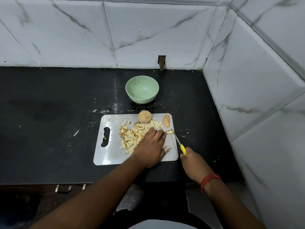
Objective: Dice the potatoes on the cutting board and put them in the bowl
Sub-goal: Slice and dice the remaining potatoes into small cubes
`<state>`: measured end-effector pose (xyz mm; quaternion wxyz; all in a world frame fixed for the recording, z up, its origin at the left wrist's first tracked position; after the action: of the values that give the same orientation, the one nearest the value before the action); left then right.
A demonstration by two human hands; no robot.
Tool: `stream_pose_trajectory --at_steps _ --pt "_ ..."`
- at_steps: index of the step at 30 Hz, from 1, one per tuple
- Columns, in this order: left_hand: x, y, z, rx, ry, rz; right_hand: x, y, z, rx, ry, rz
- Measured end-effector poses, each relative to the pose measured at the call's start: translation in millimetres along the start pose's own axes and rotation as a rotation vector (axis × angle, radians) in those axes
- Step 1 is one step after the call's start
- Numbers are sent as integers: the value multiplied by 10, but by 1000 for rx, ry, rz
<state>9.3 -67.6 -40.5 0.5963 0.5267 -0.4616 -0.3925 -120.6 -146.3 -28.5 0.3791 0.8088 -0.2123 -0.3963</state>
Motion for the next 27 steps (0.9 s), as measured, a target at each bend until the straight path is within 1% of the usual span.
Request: stream_pose_trajectory --at_steps 4,11,19,23,27 --pt "11 -8 -9 -6 2 16 12 -2 -9 -23 -6 -2" --pt "27 30 22 -15 -14 62 91 -127 -51 -57 -75 -69" --pt "43 -21 32 -37 27 31 90 -202 0 -66 -112 -103" --pt "35 -32 24 -28 21 30 3 -186 40 -122 -78 -67" --pt "25 -30 33 -34 18 33 -38 -56 20 -32 -30 1"
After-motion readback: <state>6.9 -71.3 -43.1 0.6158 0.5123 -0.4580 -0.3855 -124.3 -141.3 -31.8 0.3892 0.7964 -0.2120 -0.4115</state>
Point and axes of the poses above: each hand's wrist, its own x-axis towards the middle knuckle, its own y-axis out of the back of the hand, z = x × y, the point moved 9 cm from there along x, towards the middle knuckle, and after that the axes turned 1 degree about x, right-handed, at the moved point
